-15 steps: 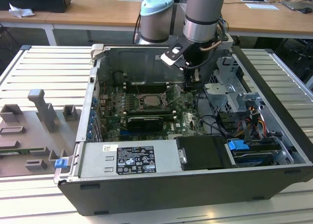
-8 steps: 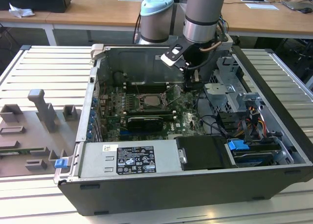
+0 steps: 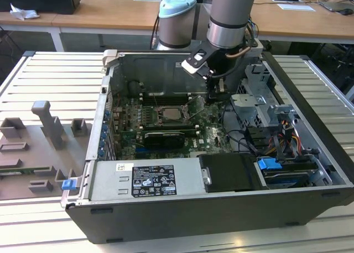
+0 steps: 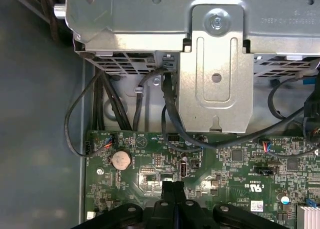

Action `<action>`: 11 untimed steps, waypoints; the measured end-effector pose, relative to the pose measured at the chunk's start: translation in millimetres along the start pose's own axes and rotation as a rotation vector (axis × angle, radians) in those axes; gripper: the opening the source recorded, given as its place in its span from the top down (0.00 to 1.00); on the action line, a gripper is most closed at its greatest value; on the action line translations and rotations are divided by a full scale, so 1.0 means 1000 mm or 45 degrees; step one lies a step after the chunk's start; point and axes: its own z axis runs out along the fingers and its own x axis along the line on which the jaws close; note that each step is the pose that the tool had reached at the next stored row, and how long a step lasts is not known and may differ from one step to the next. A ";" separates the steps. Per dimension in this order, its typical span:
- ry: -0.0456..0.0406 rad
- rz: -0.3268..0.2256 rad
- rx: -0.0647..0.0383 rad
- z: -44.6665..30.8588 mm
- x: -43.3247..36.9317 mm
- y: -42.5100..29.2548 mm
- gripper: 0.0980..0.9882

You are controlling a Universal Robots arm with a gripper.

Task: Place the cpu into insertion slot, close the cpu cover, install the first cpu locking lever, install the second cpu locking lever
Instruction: 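Close the cpu cover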

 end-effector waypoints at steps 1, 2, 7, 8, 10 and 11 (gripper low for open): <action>0.000 0.000 0.000 -0.0002 0.0000 -0.0013 0.99; 0.000 0.000 0.000 -0.0002 0.0000 -0.0022 0.99; 0.000 0.000 0.000 -0.0003 0.0002 -0.0101 0.99; 0.000 0.000 0.000 -0.0003 0.0002 -0.0114 0.99; 0.000 0.000 0.000 -0.0004 0.0003 -0.0149 0.99; 0.000 0.000 0.000 -0.0005 0.0003 -0.0169 0.99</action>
